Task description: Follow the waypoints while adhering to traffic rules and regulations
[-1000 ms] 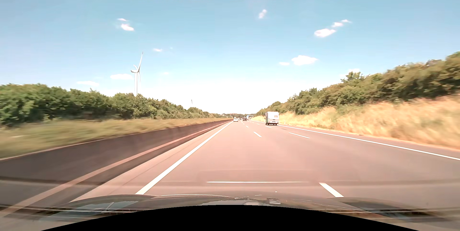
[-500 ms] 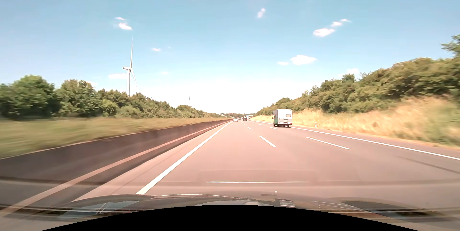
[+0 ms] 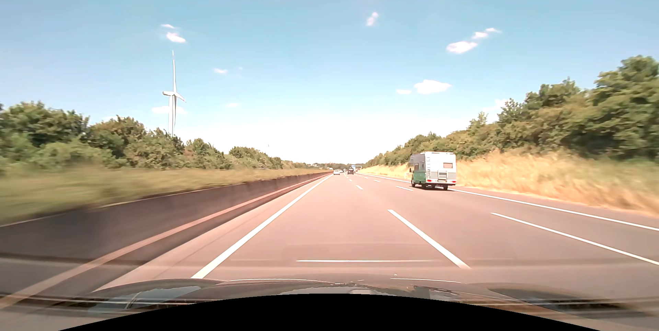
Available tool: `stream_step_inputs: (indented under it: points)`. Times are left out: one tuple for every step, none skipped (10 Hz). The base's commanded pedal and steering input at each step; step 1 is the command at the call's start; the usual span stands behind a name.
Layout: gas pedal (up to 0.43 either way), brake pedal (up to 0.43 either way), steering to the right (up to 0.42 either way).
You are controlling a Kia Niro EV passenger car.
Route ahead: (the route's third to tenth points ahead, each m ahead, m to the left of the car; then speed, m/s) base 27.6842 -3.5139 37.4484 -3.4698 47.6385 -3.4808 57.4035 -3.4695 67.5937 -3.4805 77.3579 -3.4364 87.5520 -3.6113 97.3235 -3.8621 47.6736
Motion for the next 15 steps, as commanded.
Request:
stream_step_inputs:
  points:
    - [0.512, 0.0, 0.001]
    - [0.5, 0.0, 0.001]
    - [0.48, 0.0, 0.001]
    - [0.461, 0.0, 0.001]
    - [0.449, 0.0, 0.001]
    - [0.441, 0.0, 0.001]
    - [0.429, 0.0, 0.0]
    - [0.409, 0.0, 0.0]
    - [0.378, 0.0, 0.0]
    - [0.37, 0.0, 0.0]
    - [0.37, 0.0, 0.0]
    - [0.339, 0.0, 0.0]
    - [0.331, 0.0, 0.001]
    - [0.287, 0.0, 0.001]
    - [0.28, 0.0, 0.001]
